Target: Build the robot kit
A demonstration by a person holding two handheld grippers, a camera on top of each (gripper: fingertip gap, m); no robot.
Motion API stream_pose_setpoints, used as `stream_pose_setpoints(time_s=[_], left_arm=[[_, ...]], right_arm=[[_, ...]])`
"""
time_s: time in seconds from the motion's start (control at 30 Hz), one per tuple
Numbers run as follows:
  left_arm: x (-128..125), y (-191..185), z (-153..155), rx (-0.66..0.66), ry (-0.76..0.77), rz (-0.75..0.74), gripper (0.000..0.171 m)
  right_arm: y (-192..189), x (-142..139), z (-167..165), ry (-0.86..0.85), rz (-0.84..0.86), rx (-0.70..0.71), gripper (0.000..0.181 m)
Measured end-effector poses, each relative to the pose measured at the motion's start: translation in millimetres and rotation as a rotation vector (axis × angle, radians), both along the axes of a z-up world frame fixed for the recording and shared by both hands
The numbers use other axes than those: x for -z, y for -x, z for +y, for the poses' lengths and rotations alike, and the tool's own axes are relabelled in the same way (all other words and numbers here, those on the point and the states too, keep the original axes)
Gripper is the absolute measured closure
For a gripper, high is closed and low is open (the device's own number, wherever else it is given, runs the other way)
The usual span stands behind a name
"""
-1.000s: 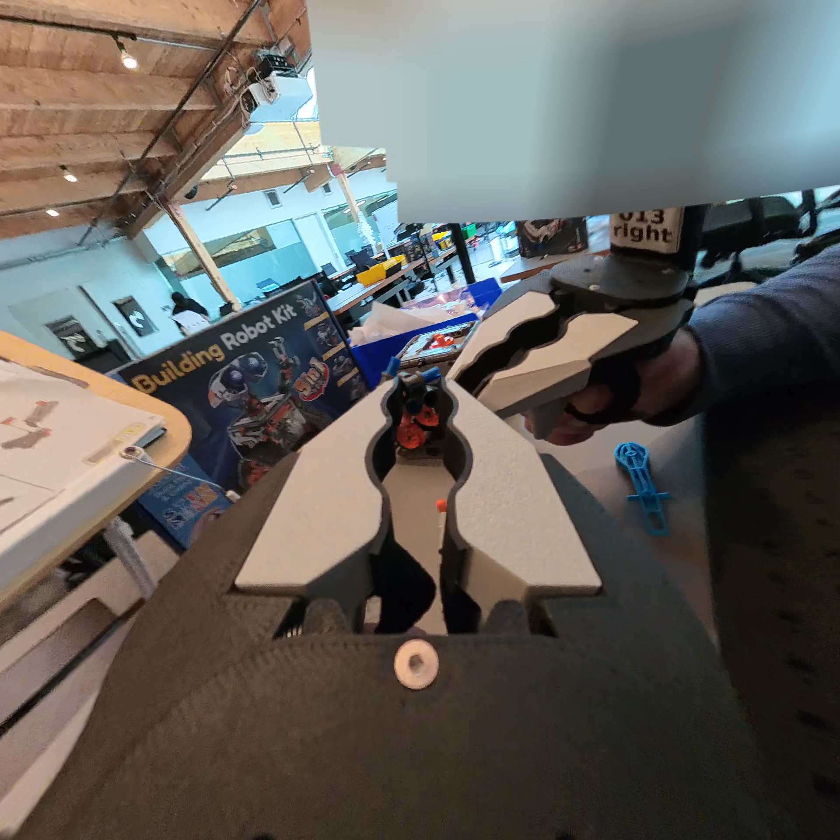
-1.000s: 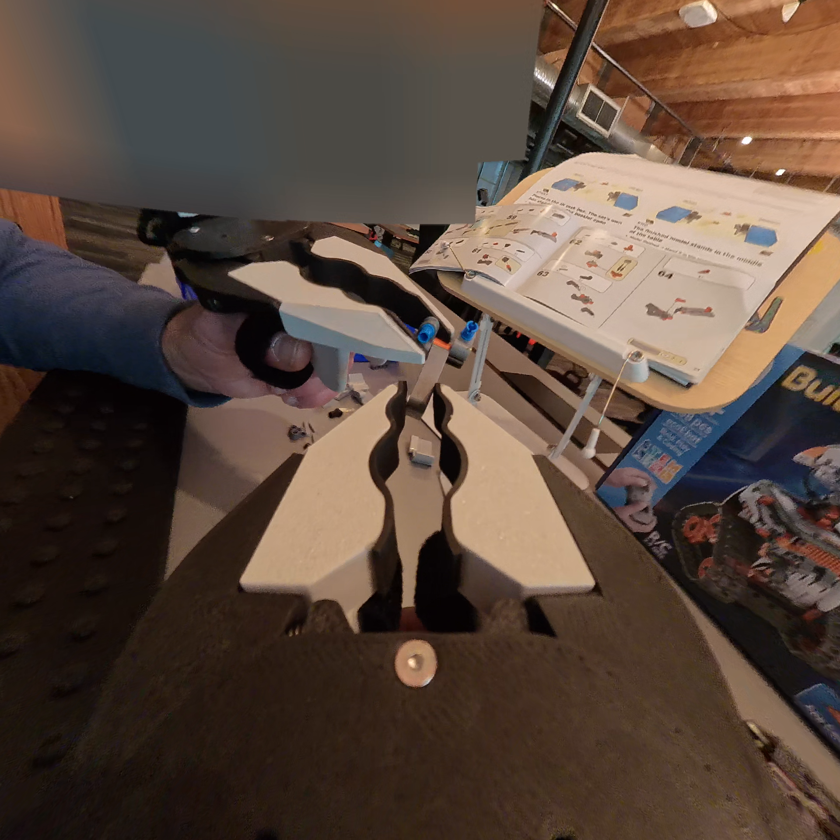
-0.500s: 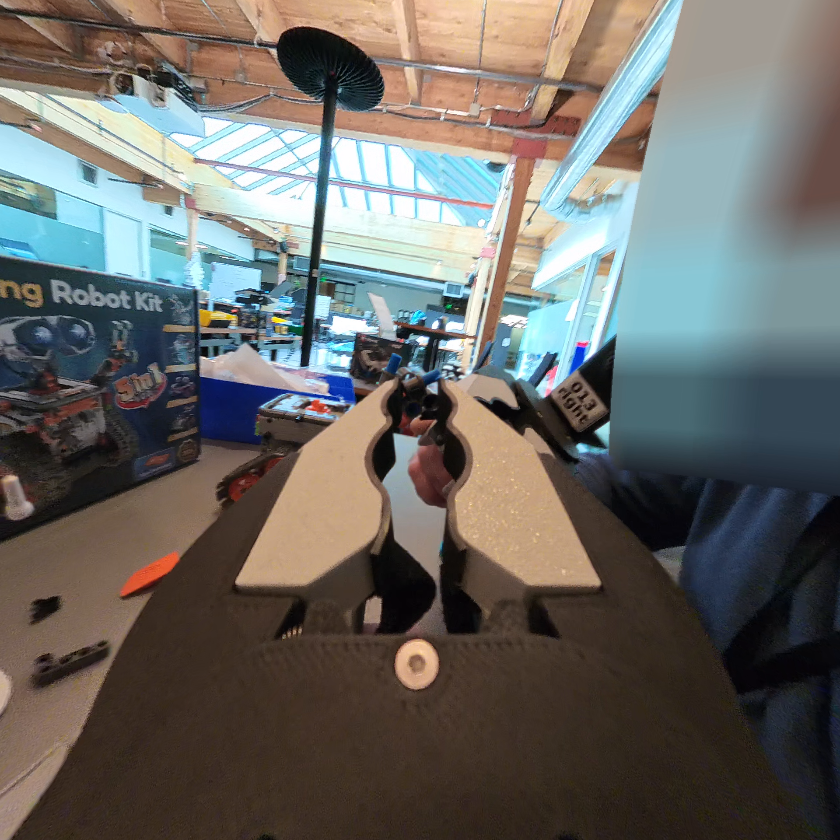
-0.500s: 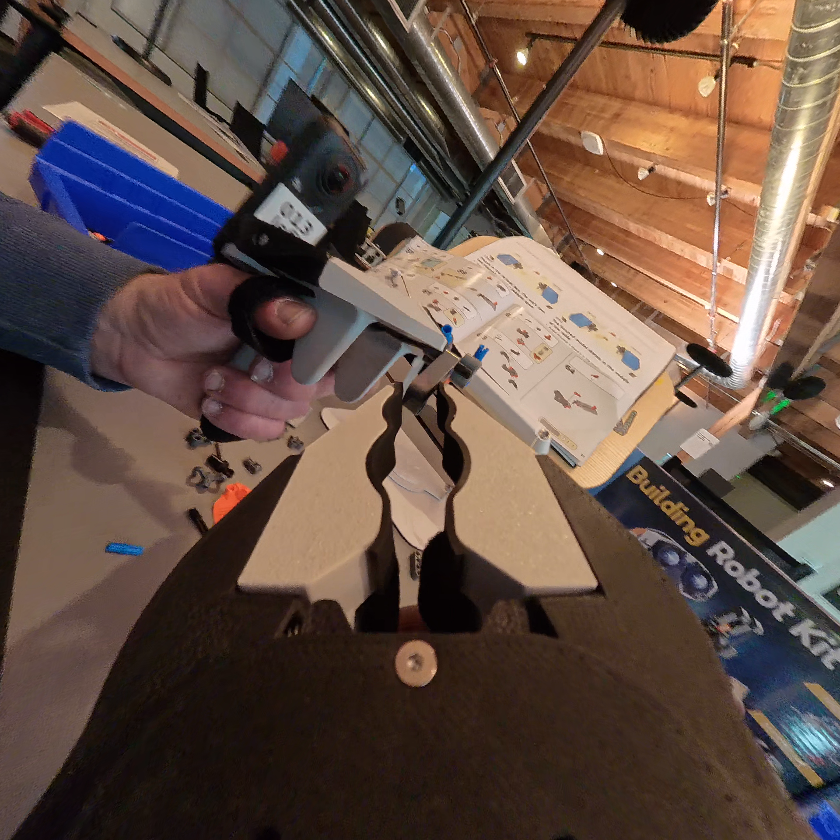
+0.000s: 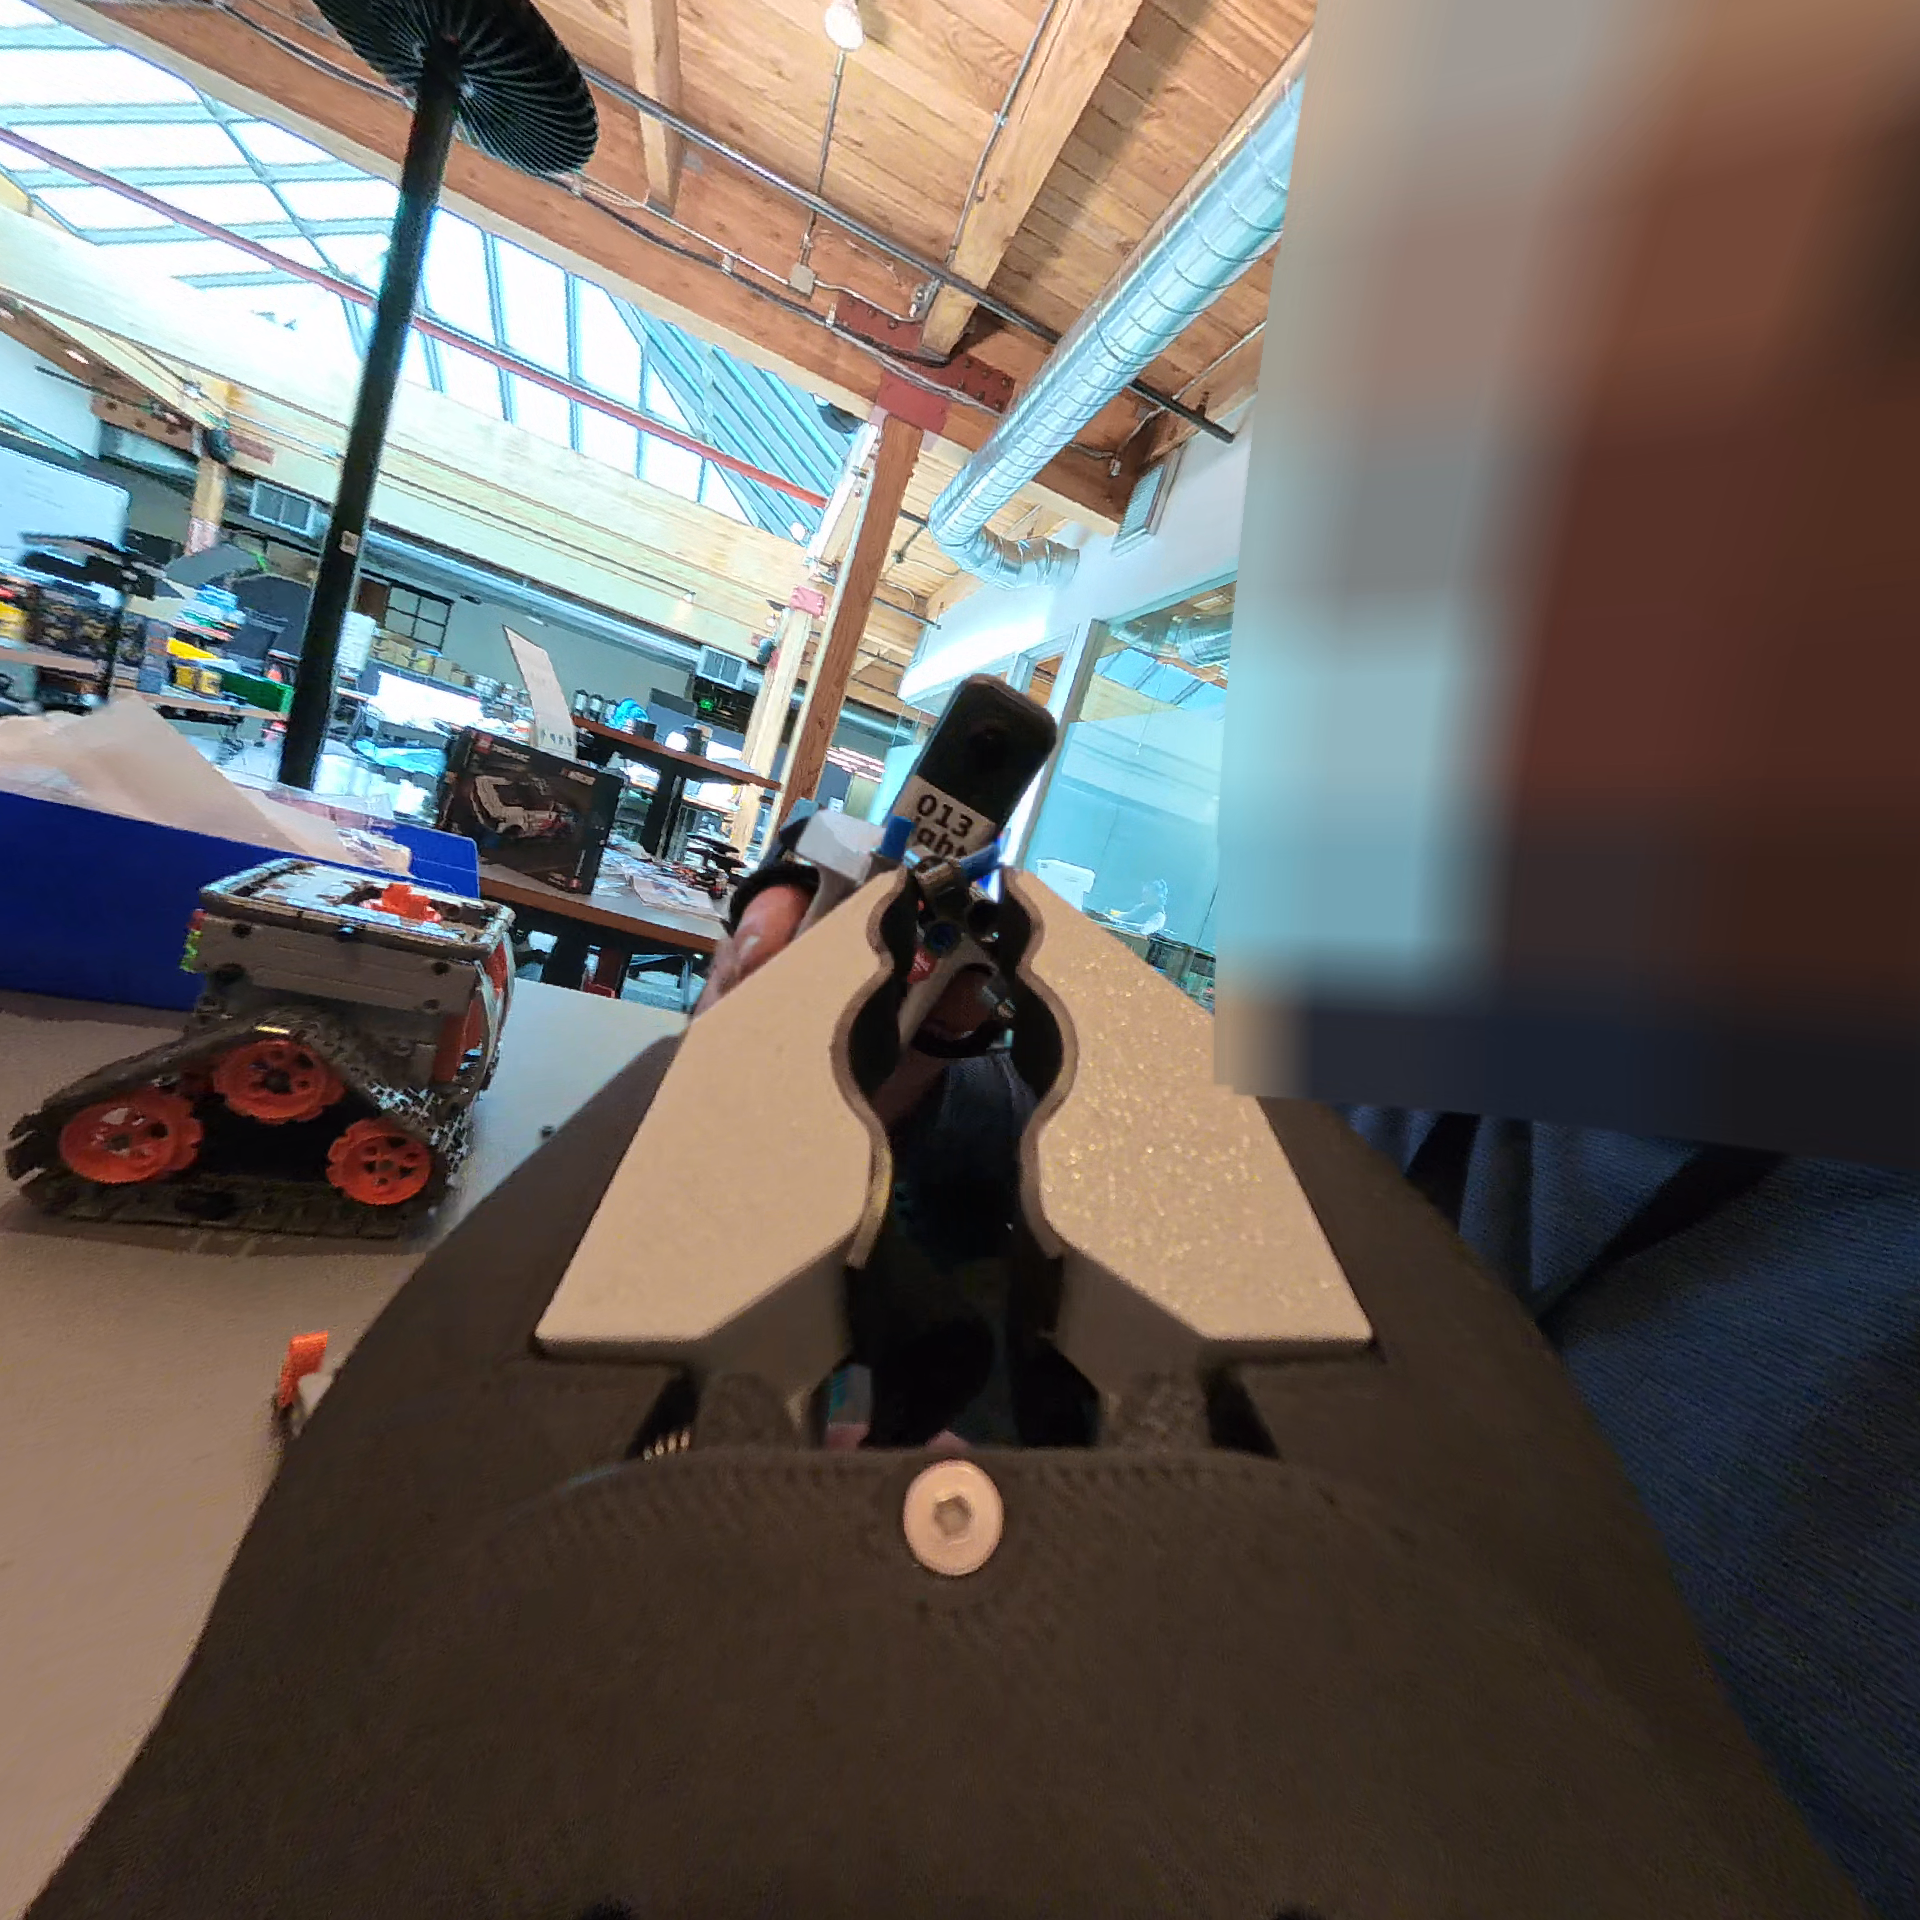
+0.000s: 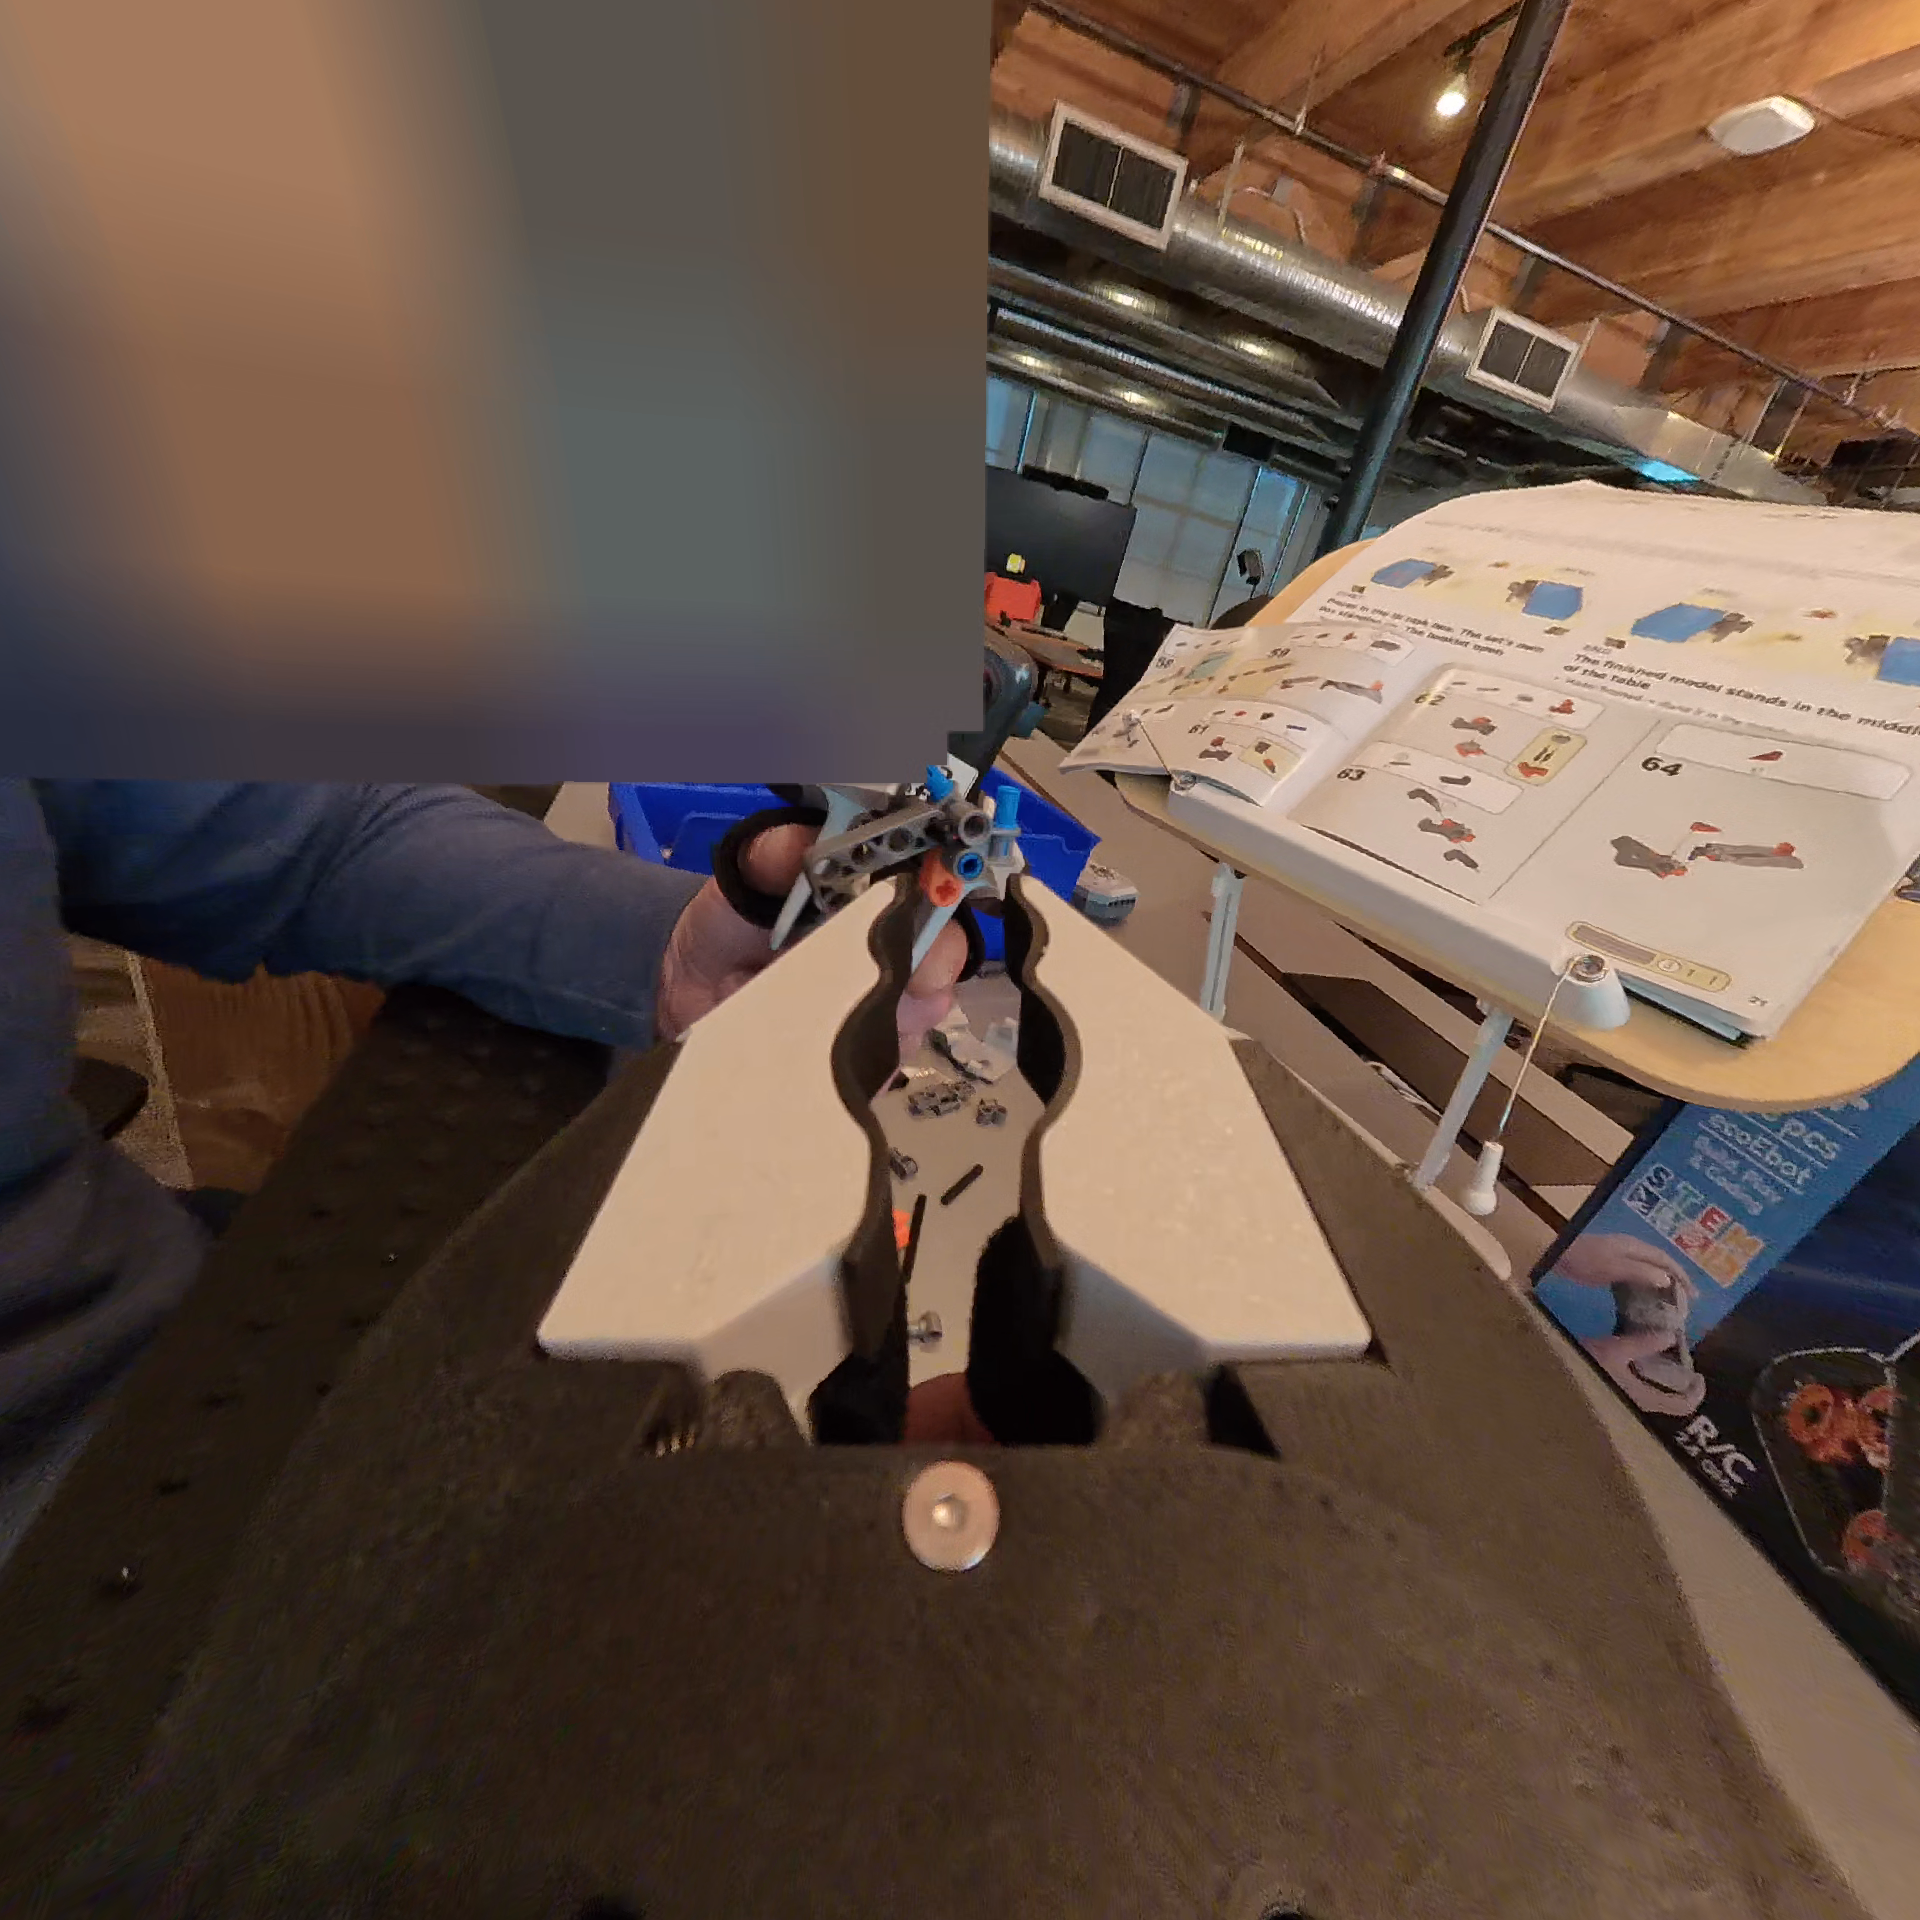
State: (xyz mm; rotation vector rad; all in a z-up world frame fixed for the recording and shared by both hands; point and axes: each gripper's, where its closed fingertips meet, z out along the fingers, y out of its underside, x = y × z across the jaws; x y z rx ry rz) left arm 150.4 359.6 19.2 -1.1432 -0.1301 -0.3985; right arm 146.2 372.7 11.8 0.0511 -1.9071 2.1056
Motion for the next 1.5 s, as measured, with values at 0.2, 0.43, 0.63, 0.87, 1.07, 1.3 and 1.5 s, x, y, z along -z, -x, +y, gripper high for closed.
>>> stream_pose_setpoints(time_s=[0.2,0.43,0.63,0.87,1.07,1.3,1.5], left_arm=[[4.8,-15.3,8.3,0.109,0.017,-0.005,0.159],[2.5,-9.7,3.5,0.105,-0.035,-0.036,0.158],[6.3,-8.1,4.2,0.095,-0.017,-0.023,0.158],[11.3,-17.8,7.7,0.176,0.014,-0.022,0.159],[16.9,-27.3,11.5,0.234,0.052,-0.002,0.159],[23.2,-19.9,12.5,0.182,0.089,0.012,0.157],[38.3,-5.1,16.6,0.082,0.203,0.007,0.144]], right_arm=[[-7.2,8.3,-8.3,-0.052,0.048,-0.005,0.166],[-9.8,7.2,-8.3,-0.065,0.095,0.033,0.181],[-8.2,13.1,-9.5,-0.117,0.139,0.072,0.181],[-9.3,15.5,-9.8,-0.12,0.086,0.019,0.154],[-20.3,20.1,-11.7,-0.137,0.079,-0.045,0.165],[-14.2,23.0,-8.4,-0.182,0.189,0.042,0.166],[0.1,25.1,-0.7,-0.252,0.442,0.234,0.167]])
